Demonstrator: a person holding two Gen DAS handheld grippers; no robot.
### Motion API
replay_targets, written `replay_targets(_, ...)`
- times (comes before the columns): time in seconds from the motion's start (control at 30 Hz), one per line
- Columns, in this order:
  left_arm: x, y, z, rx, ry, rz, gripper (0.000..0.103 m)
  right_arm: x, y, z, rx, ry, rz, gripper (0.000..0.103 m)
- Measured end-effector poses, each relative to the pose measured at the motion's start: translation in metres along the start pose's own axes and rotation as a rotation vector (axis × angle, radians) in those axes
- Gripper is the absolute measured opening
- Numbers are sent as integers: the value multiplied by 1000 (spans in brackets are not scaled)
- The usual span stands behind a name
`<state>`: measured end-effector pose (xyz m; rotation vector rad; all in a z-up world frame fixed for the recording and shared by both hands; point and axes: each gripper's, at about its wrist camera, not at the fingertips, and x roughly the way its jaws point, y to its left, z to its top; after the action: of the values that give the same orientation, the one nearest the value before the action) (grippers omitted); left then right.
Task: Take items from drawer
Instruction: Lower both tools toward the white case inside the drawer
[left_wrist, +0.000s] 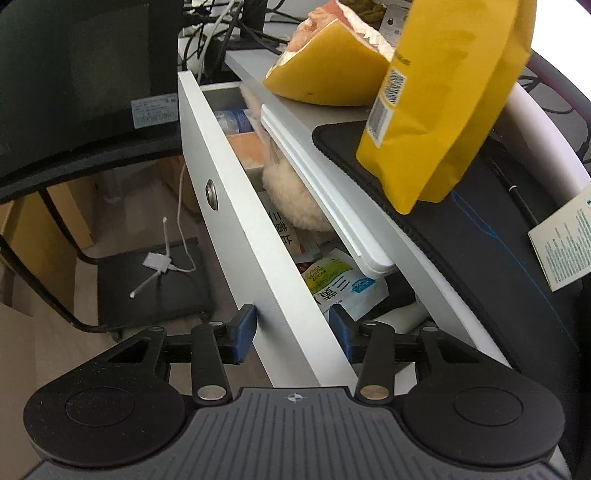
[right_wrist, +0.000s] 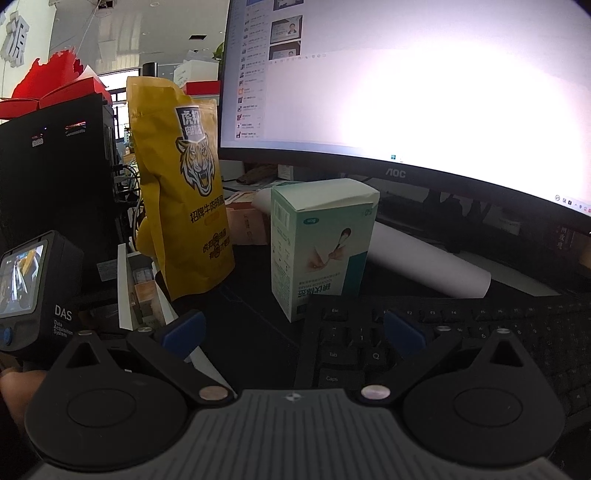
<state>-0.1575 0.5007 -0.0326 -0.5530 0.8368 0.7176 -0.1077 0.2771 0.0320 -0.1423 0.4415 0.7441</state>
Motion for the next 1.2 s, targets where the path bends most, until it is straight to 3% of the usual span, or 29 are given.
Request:
replay_targets(0.27,4,14,-3,-99,31,-36,52,5,7,-4,-16,23,-2,103)
replay_targets(0.73,-10,56,-14,-158,41,-76,54,7,20,-7,-47,33,29,103)
replay_targets(1.2,-43,94,-36,-153,-23,2,59,18,38,-11,-66,76,107,103)
